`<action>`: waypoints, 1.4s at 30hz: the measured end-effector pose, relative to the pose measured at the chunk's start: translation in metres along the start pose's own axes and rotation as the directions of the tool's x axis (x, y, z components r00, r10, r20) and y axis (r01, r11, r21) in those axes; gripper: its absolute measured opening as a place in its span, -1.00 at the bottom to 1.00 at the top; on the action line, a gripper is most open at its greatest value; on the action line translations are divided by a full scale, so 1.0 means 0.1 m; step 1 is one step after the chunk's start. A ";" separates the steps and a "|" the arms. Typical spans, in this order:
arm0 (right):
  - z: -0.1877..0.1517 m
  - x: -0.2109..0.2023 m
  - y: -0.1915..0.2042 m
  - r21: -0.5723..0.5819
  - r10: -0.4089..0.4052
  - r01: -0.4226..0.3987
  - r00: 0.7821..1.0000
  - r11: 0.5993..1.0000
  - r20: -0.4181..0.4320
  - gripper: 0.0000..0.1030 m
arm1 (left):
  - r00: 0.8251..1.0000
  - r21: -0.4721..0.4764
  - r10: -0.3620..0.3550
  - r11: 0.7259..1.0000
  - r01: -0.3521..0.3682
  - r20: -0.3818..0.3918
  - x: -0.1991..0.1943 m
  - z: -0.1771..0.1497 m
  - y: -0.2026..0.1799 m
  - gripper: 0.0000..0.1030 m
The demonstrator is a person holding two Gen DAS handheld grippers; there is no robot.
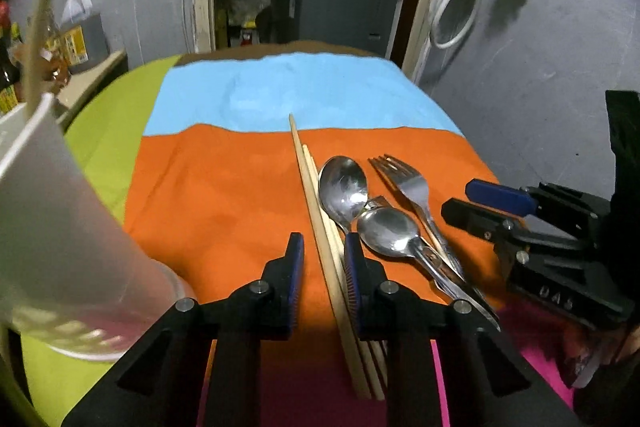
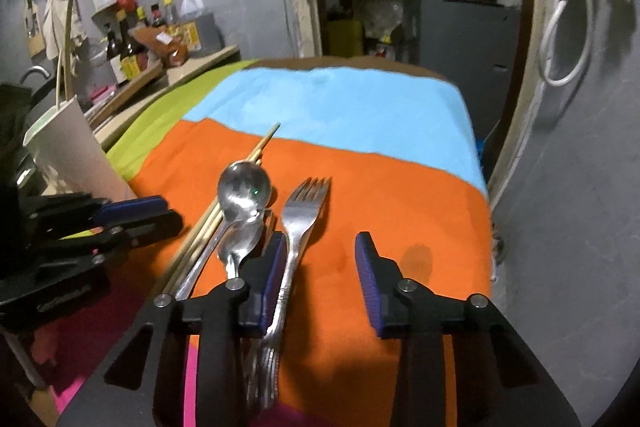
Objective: Organize utensils
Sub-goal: 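Move both tools back over the remaining utensils on the cloth, then grasp a chopstick with the left tool and lift it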
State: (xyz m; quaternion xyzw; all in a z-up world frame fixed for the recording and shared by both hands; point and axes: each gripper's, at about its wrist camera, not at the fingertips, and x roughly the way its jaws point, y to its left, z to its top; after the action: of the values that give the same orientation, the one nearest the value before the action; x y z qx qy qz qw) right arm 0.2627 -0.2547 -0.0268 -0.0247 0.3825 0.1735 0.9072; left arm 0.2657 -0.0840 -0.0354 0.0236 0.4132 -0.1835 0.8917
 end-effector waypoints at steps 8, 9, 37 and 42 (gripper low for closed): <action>0.01 0.17 0.02 -0.005 0.016 -0.017 0.997 1.000 -0.070 -0.48 | 0.997 -0.010 -0.003 1.000 0.002 -0.073 0.21 0.08 0.09 -0.77; 0.02 0.19 0.01 -0.003 0.020 -0.020 0.997 1.000 -0.075 -0.49 | 0.997 -0.012 -0.002 1.000 0.001 -0.077 0.22 0.08 0.11 -0.77; 0.02 0.14 -0.14 0.056 0.014 -0.010 0.998 0.998 -0.061 -0.87 | 0.993 -0.041 0.013 0.999 -0.018 -0.115 -0.01 -0.11 -0.01 -0.92; -0.03 0.10 -0.26 0.073 0.001 0.005 0.997 0.997 -0.071 -0.86 | 0.990 -0.026 0.028 0.999 -0.032 -0.141 -0.01 -0.14 -0.01 -0.90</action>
State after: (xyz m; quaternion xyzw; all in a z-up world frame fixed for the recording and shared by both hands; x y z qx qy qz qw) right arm 0.2755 -0.2765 -0.0379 0.0018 0.4205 0.1575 0.8935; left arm 0.2548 -0.0817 -0.0434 0.0301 0.4773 -0.1621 0.8632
